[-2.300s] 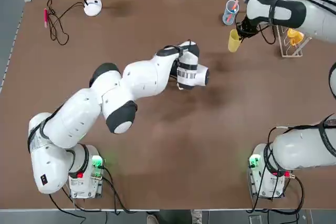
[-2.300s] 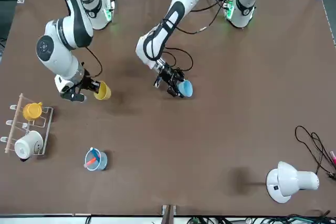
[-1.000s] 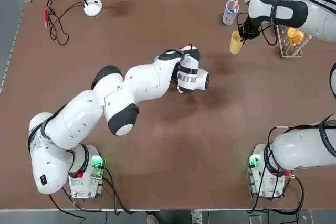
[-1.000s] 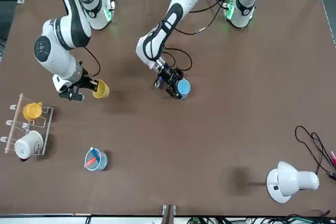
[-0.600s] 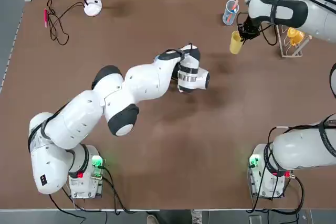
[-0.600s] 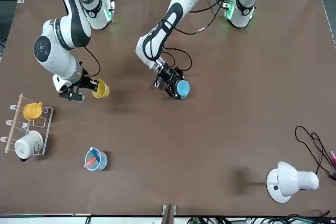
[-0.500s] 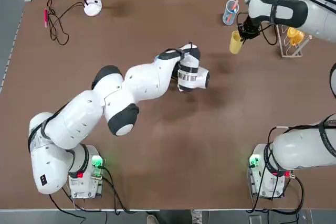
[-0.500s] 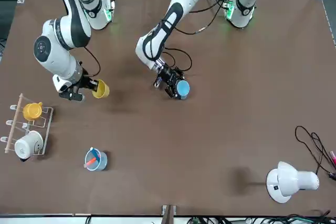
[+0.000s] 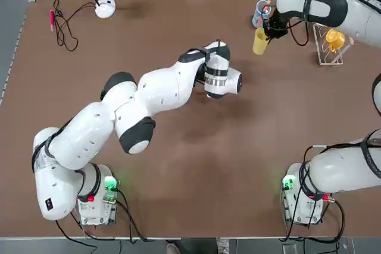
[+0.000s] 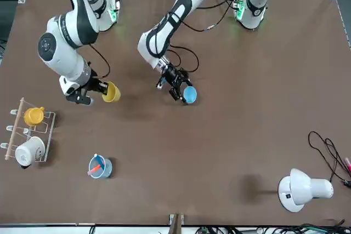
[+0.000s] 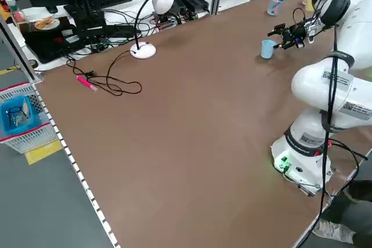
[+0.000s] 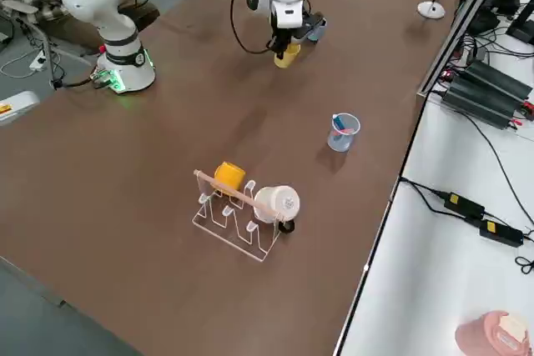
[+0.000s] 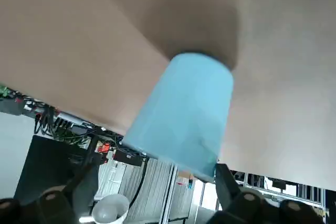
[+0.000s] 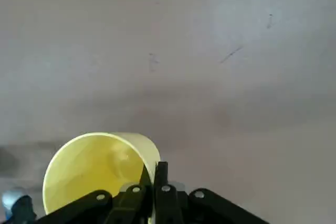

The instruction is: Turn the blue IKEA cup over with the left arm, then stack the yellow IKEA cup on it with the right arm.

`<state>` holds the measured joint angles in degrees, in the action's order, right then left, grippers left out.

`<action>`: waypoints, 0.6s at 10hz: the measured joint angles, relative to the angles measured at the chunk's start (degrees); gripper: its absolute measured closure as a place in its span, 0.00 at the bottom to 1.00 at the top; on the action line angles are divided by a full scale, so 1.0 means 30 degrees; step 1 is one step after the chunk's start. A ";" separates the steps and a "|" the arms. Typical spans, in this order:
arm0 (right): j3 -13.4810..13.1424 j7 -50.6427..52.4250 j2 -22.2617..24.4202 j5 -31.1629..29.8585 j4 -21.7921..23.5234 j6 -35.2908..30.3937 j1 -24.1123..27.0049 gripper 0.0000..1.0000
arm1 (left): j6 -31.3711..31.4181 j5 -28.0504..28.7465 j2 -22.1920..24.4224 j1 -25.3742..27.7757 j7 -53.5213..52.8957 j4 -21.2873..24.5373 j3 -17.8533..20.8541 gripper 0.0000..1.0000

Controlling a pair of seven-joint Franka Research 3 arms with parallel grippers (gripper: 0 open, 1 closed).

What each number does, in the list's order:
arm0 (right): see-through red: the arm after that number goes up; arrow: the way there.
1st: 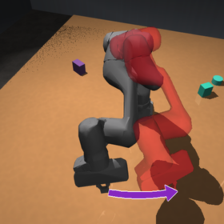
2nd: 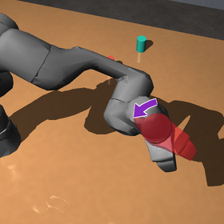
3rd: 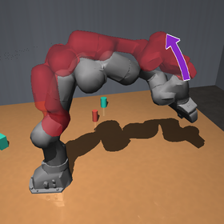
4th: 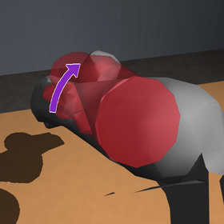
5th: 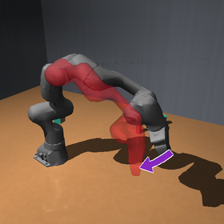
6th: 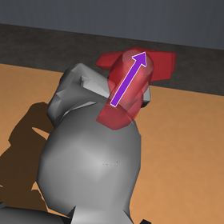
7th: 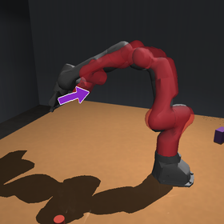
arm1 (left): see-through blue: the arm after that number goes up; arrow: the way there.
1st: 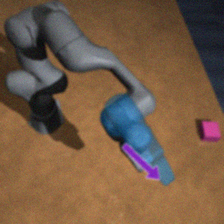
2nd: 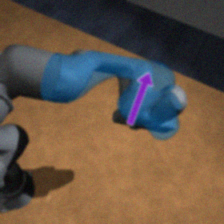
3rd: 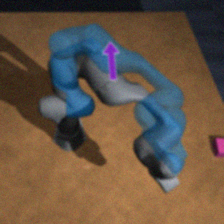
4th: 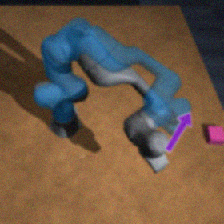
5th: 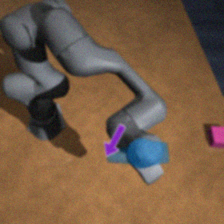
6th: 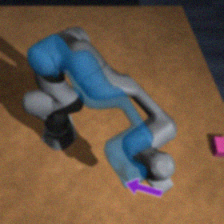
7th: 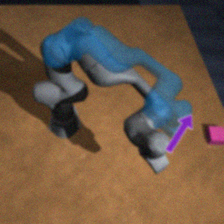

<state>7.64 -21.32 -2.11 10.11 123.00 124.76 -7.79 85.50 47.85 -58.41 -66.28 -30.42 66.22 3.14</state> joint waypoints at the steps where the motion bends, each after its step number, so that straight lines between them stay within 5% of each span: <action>1: 0.0027 -0.0952 -0.0027 0.0016 -0.0343 0.0003 -0.0634 0.96 | -0.0041 0.0025 0.0449 -0.0031 -0.0350 -0.0001 0.0000 0.01; 3: 0.0070 -0.3196 -0.0276 0.0033 -0.1311 0.0006 -0.2075 0.96 | -0.0493 0.0049 0.1553 -0.0097 -0.1447 0.0402 -0.0004 0.01; 6: 0.0144 -0.7398 -0.1686 0.0052 -0.3499 0.0558 -0.4778 0.96 | 0.0438 0.1455 0.4241 -0.0132 -0.1637 0.4220 -0.0149 0.01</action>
<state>8.07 -43.51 -7.17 10.27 112.50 126.44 -22.12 86.81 52.22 -45.69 -66.67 -35.33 78.89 2.69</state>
